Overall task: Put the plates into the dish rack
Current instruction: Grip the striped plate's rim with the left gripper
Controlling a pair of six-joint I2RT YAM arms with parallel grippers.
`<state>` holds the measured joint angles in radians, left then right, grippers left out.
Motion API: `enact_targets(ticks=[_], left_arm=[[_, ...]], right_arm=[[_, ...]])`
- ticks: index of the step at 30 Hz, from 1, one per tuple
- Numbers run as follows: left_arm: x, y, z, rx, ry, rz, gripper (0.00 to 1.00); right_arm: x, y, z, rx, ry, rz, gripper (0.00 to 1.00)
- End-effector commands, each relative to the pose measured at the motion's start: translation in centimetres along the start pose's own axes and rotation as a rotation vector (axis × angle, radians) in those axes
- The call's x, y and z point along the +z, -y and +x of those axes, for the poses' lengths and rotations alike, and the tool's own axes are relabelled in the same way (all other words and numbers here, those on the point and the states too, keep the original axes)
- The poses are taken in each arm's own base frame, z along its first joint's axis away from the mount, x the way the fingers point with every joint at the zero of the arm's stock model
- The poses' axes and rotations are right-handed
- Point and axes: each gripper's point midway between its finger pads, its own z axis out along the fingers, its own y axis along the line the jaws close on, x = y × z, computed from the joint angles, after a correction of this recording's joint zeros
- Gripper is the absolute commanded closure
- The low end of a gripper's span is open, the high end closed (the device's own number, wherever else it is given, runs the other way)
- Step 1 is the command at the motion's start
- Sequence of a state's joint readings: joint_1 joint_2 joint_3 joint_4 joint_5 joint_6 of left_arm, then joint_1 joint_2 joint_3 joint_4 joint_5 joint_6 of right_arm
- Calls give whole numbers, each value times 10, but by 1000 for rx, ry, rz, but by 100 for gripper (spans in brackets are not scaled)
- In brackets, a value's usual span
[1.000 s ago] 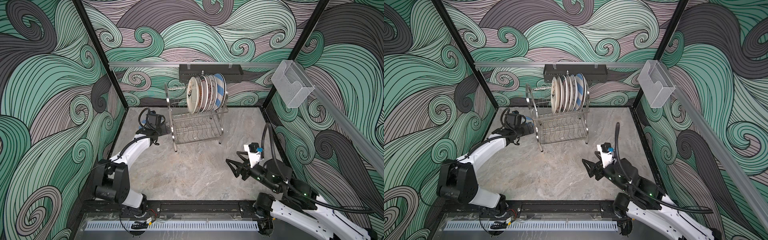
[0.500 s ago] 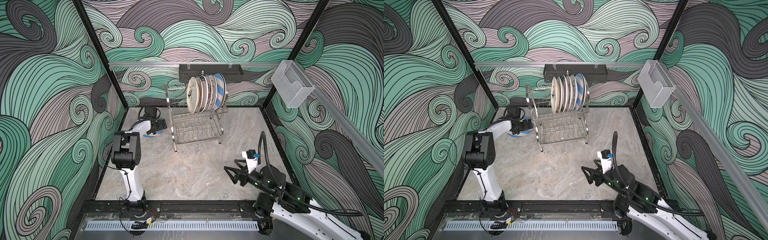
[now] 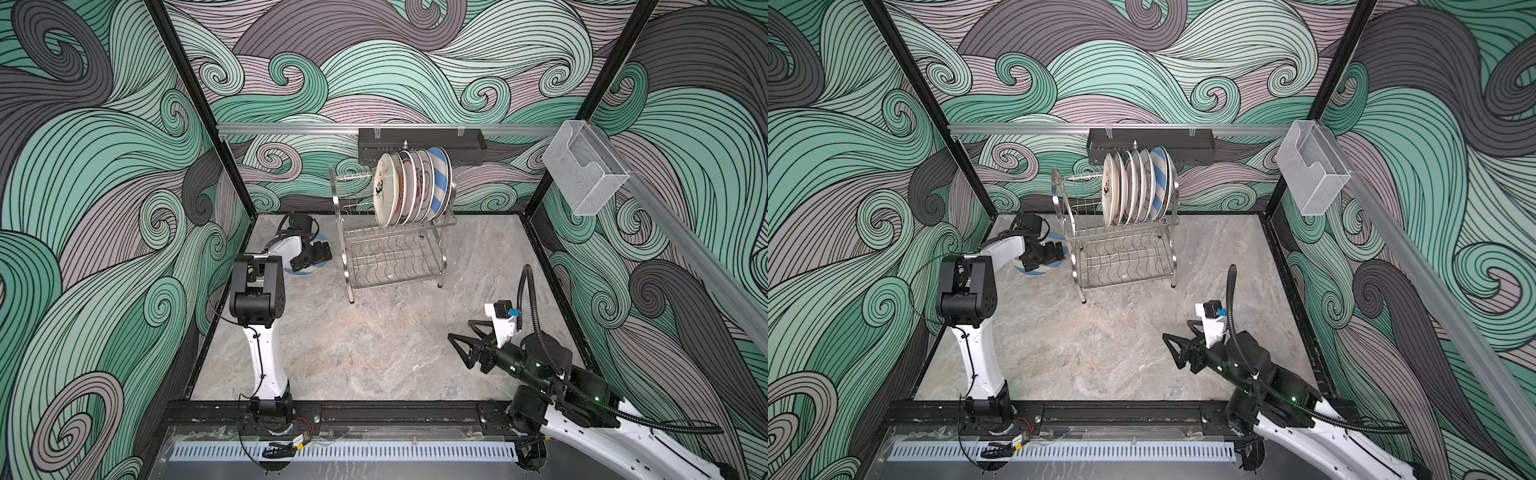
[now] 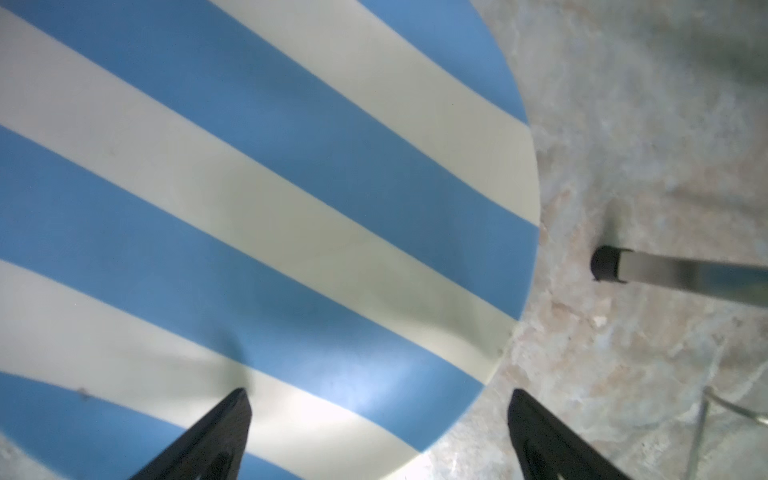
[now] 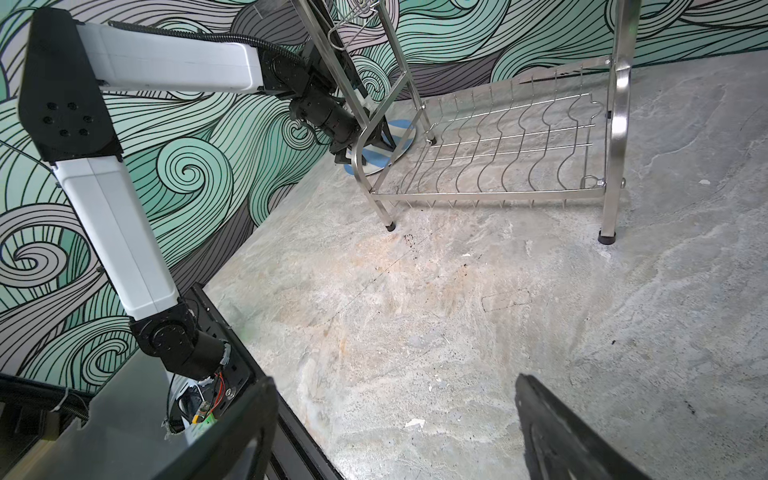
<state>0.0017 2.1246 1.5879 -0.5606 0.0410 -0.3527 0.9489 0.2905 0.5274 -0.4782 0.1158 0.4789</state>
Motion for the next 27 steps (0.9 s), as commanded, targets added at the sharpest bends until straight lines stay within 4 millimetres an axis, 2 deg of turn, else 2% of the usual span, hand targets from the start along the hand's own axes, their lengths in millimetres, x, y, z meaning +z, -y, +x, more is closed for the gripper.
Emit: enact_targets(ticks=[1, 6, 9, 17, 21, 27], left_arm=[[6, -10, 18, -43, -127, -5, 1], [1, -8, 22, -48, -143, 20, 1], [2, -4, 33, -51, -180, 49, 1], [-4, -10, 78, -81, -271, 65, 1], [-6, -12, 109, -95, -327, 71, 1], [-22, -14, 150, -115, -374, 97, 2]], right_arm=[[0, -2, -3, 9, 16, -10, 11], [0, -2, -4, 10, 18, -11, 11], [-1, -2, -3, 9, 20, -12, 10], [-1, -2, -4, 29, 33, -19, 10], [1, -6, -2, 35, 22, -41, 9], [-1, -9, -1, 31, 12, -57, 9]])
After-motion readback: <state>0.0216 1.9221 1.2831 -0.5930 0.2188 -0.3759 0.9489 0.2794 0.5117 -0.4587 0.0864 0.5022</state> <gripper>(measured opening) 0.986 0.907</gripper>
